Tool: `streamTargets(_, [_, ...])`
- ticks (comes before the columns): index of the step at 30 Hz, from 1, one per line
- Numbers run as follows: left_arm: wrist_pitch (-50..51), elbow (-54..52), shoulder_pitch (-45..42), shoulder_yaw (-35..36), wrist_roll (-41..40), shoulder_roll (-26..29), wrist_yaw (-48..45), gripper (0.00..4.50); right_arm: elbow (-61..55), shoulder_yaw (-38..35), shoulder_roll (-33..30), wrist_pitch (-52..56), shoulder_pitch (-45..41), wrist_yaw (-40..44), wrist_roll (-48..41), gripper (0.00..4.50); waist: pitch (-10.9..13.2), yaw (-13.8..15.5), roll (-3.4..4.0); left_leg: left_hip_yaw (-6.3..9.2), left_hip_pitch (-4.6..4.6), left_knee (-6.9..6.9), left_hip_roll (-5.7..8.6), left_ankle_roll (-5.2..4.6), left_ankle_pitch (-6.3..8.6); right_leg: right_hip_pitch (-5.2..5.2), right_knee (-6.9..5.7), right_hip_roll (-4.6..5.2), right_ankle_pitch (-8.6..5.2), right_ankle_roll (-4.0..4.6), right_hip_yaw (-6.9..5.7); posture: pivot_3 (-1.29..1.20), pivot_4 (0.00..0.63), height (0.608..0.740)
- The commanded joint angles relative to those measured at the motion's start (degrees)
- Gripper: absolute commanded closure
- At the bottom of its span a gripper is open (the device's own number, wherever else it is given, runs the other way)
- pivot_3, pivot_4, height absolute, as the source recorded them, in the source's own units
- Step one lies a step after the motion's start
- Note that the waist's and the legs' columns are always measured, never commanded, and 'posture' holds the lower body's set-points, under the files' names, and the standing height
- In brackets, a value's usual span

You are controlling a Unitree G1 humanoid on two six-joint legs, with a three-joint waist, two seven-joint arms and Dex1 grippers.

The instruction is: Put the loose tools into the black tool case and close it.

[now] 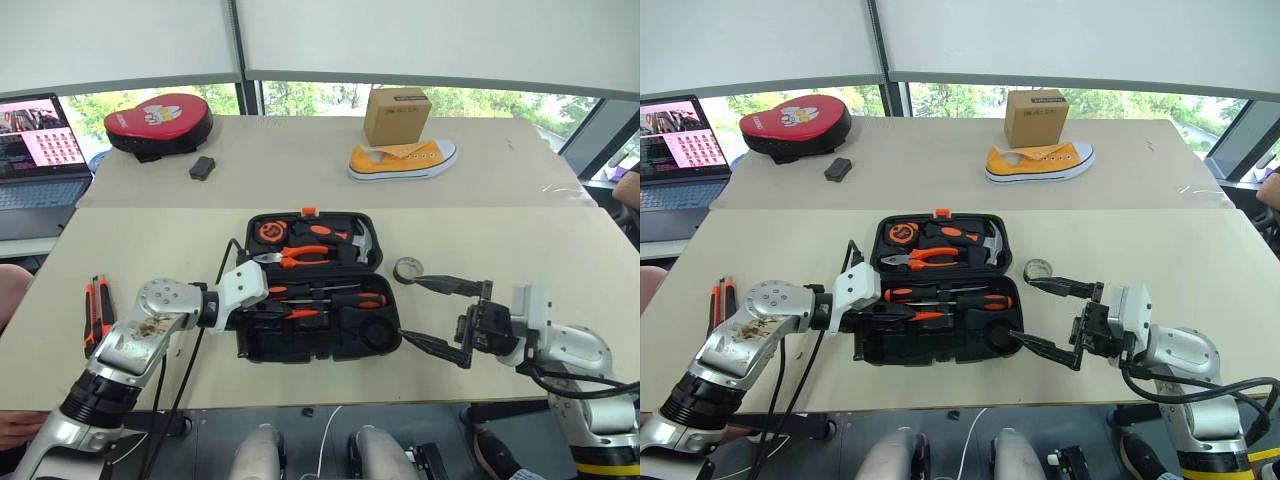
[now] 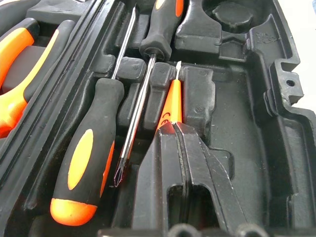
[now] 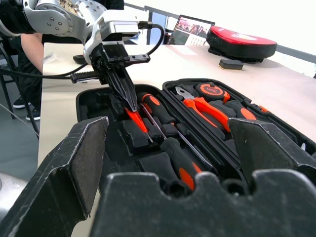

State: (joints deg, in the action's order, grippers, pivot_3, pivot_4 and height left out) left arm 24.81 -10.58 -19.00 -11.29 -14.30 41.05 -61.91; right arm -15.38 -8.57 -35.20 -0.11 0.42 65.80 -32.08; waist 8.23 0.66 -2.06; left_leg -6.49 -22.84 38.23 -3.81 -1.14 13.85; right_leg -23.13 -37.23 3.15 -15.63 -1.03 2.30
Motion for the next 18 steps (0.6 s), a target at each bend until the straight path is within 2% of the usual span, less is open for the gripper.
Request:
streamTargets(1, [3.0,1.61,0.94,-0.93,1.59,-0.23,2.35,4.47,-0.57,-0.32,0.32,-1.62,-0.46,-0.22,0.13,0.0,-0.01,0.02,0.01,0.0,0.01,0.01,0.0,0.0,0.0,0.01,-0.02,0.0,0.0,0.0,0.0,0.0,0.15,0.74])
streamTargets(5, [5.89,-0.24,2.8,-1.41,0.53,1.31,1.17,4.47,-0.3,-0.18,0.22,-1.62,-0.42,-0.05,-0.02,0.0,-0.06,-0.04,0.07,0.0,0.05,0.06,0.0,0.0,0.0,0.01,-0.12,-0.01,0.0,0.0,0.02,0.0,0.15,0.74])
streamTargets(10, [6.33,-1.93,5.32,2.35,-1.35,1.59,2.79,4.47,0.96,-0.12,-0.18,-1.58,-0.98,0.88,-0.24,0.0,-0.17,-0.14,0.23,0.01,0.1,0.06,-0.01,0.0,0.0,0.02,-0.18,-0.01,0.0,0.0,0.05,0.0,0.15,0.74])
streamTargets(14, [-2.69,-3.24,9.44,14.36,-5.91,-2.36,6.93,4.47,2.77,-0.87,-0.65,-2.57,-1.51,2.16,-0.38,0.0,-0.16,-0.34,0.21,0.07,0.14,0.06,-0.02,0.01,0.0,-0.04,-0.34,0.0,-0.01,0.02,0.12,0.0,0.15,0.74])
streamTargets(17, [-6.23,-7.16,19.85,28.05,-10.95,-2.76,6.99,3.73,4.66,-2.31,-1.29,-4.0,-1.02,4.02,-0.67,0.0,-0.14,-0.87,0.18,0.16,0.13,0.08,-0.08,0.01,-0.01,-0.08,-0.36,-0.01,-0.02,0.03,0.11,0.0,0.15,0.74])
streamTargets(18, [-7.07,-8.23,23.58,32.35,-12.4,-3.23,7.01,3.34,5.18,-2.59,-1.47,-4.38,-0.8,4.69,-0.72,0.0,-0.14,-1.4,0.18,0.19,0.13,0.06,-0.09,0.01,0.0,-0.09,-0.35,0.0,-0.02,0.04,0.13,0.0,0.15,0.74])
